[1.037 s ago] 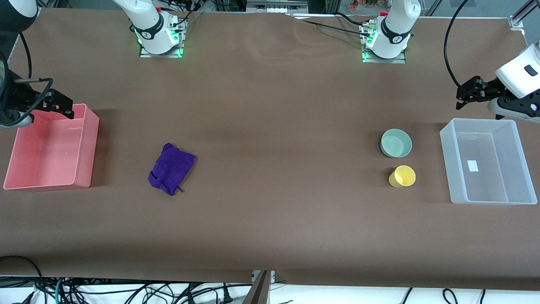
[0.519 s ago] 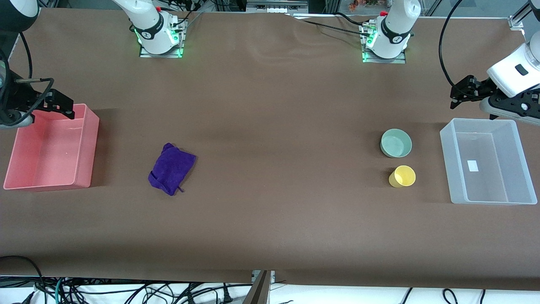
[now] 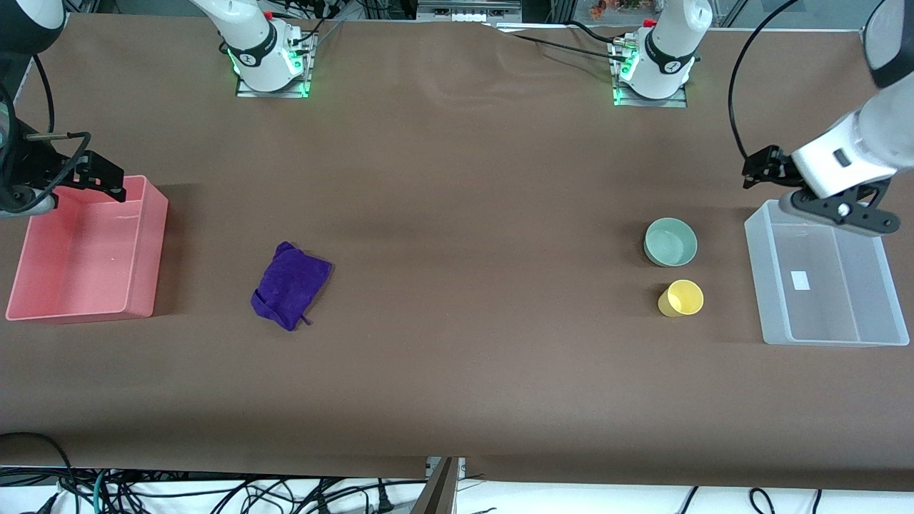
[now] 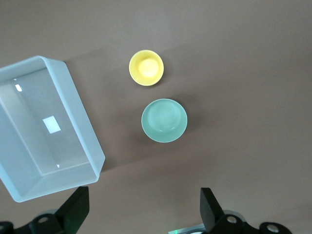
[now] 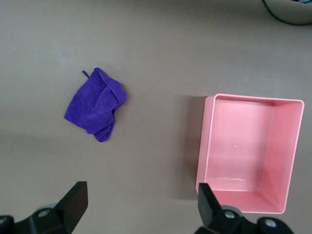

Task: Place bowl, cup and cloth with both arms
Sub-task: 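Reach the left gripper to the green bowl while the right gripper reaches the cloth, then grasp the green bowl rim with the left gripper while the right grasps the cloth, then carry the bowl into the clear bin while the right gripper carries the cloth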

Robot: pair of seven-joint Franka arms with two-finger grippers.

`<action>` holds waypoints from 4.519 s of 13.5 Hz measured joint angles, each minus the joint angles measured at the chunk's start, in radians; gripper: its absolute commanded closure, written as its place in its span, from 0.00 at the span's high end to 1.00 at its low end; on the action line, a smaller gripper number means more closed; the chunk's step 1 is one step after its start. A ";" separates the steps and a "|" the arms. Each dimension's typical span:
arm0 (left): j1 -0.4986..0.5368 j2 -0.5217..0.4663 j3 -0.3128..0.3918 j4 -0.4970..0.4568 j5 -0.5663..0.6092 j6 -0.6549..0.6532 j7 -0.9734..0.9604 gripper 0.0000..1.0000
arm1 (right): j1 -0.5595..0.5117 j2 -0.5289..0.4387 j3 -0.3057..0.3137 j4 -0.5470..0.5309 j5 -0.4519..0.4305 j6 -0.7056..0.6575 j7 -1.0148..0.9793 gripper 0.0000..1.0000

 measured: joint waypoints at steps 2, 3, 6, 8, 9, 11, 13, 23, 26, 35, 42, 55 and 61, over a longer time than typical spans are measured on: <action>0.001 0.027 0.000 -0.036 0.000 0.042 -0.003 1.00 | 0.000 0.014 0.000 -0.001 0.000 -0.001 0.000 1.00; 0.002 0.031 0.001 -0.073 0.000 0.095 -0.004 1.00 | 0.000 0.025 0.000 -0.002 0.000 0.000 0.000 1.00; 0.008 0.029 0.002 -0.206 0.000 0.267 -0.005 1.00 | 0.000 0.066 0.000 -0.004 0.000 0.011 0.000 1.00; 0.016 0.022 0.003 -0.326 0.000 0.430 -0.007 1.00 | 0.007 0.100 0.003 -0.021 0.000 0.057 -0.003 1.00; 0.022 0.020 0.004 -0.396 0.000 0.523 -0.007 1.00 | 0.017 0.115 0.004 -0.044 0.000 0.098 -0.004 1.00; 0.039 0.019 0.004 -0.546 0.000 0.718 -0.007 1.00 | 0.030 0.140 0.006 -0.093 0.000 0.159 -0.004 1.00; 0.049 0.019 0.004 -0.651 0.000 0.829 -0.007 1.00 | 0.030 0.164 0.006 -0.116 0.001 0.181 -0.003 1.00; 0.068 0.174 0.004 -0.722 0.000 1.011 -0.007 0.39 | 0.066 0.340 0.077 -0.338 0.099 0.633 0.204 1.00; 0.068 0.188 0.003 -0.722 0.000 1.013 -0.007 0.18 | 0.070 0.375 0.077 -0.400 0.068 0.739 0.205 1.00; 0.067 0.175 -0.002 -0.697 -0.009 0.968 -0.006 0.00 | 0.070 0.428 0.076 -0.459 0.053 0.888 0.205 0.06; 0.170 0.087 0.007 -0.386 -0.009 0.502 0.093 0.00 | 0.071 0.414 0.077 -0.443 0.047 0.860 0.204 0.00; 0.591 0.466 0.014 0.049 -0.008 0.456 0.539 0.00 | -0.027 0.109 -0.088 -0.218 -0.025 0.138 -0.242 0.00; 0.589 0.589 0.006 0.080 -0.046 0.583 0.539 0.00 | -0.043 0.108 -0.294 -0.219 -0.029 0.126 -0.538 0.00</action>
